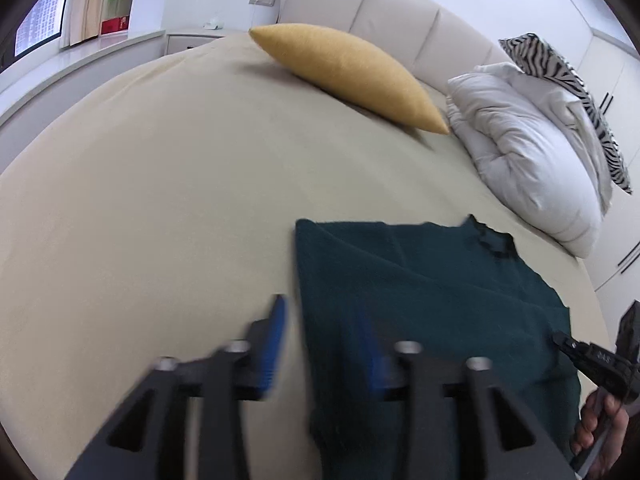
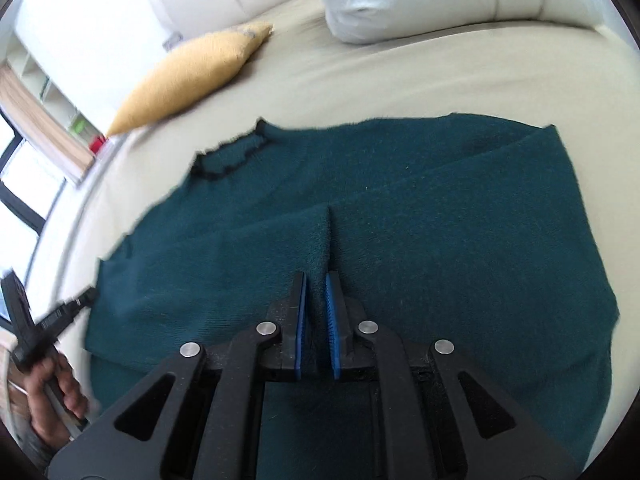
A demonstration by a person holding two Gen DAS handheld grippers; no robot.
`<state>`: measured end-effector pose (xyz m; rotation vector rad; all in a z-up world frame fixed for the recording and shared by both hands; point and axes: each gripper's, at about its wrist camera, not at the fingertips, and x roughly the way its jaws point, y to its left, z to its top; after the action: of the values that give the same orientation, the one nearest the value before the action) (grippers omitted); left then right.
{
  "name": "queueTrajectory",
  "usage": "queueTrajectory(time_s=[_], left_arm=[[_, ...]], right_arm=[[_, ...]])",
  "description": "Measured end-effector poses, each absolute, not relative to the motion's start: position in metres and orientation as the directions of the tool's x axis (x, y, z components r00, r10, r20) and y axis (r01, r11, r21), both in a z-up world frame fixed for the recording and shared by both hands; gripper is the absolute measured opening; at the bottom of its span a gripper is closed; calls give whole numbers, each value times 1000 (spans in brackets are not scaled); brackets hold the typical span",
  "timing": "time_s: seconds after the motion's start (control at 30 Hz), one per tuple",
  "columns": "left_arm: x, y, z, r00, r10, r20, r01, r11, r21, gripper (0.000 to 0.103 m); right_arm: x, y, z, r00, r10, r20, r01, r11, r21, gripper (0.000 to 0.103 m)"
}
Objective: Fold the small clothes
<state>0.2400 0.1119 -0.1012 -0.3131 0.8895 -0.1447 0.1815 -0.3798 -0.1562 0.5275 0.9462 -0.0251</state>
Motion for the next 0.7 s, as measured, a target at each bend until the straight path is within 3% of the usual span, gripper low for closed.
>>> queueTrajectory(time_s=[0.03, 0.1, 0.13, 0.17, 0.23, 0.27, 0.33, 0.4, 0.7], left_arm=[[232, 111, -99, 627, -239, -742, -6, 950, -311, 74], [224, 107, -102, 613, -226, -757, 7, 960, -281, 76], [223, 103, -108, 593, -220, -774, 14, 965, -264, 69], [224, 102, -115, 575, -213, -790, 17, 968, -249, 46], [224, 104, -128, 554, -217, -803, 11, 967, -254, 36], [223, 105, -128, 560, -211, -801, 7, 968, -250, 31], [221, 102, -126, 555, -225, -801, 23, 966, -256, 18], [218, 94, -124, 561, -210, -801, 38, 973, -228, 14], [226, 84, -133, 569, -161, -807, 59, 986, -155, 15]], right_arm=[[179, -380, -155, 597, 213, -774, 252, 866, 432, 19], [174, -375, -154, 600, 239, -763, 244, 854, 460, 31], [173, -371, -155, 598, 244, -764, 234, 858, 457, 38], [171, -366, -156, 591, 241, -770, 224, 868, 444, 38], [174, -351, -165, 547, 196, -814, 209, 909, 360, 38], [176, -345, -169, 534, 174, -827, 196, 926, 322, 37], [175, -340, -167, 532, 108, -840, 191, 951, 244, 20], [172, -349, -163, 537, 108, -836, 219, 940, 262, 8], [170, -367, -180, 557, 156, -816, 205, 926, 317, 6]])
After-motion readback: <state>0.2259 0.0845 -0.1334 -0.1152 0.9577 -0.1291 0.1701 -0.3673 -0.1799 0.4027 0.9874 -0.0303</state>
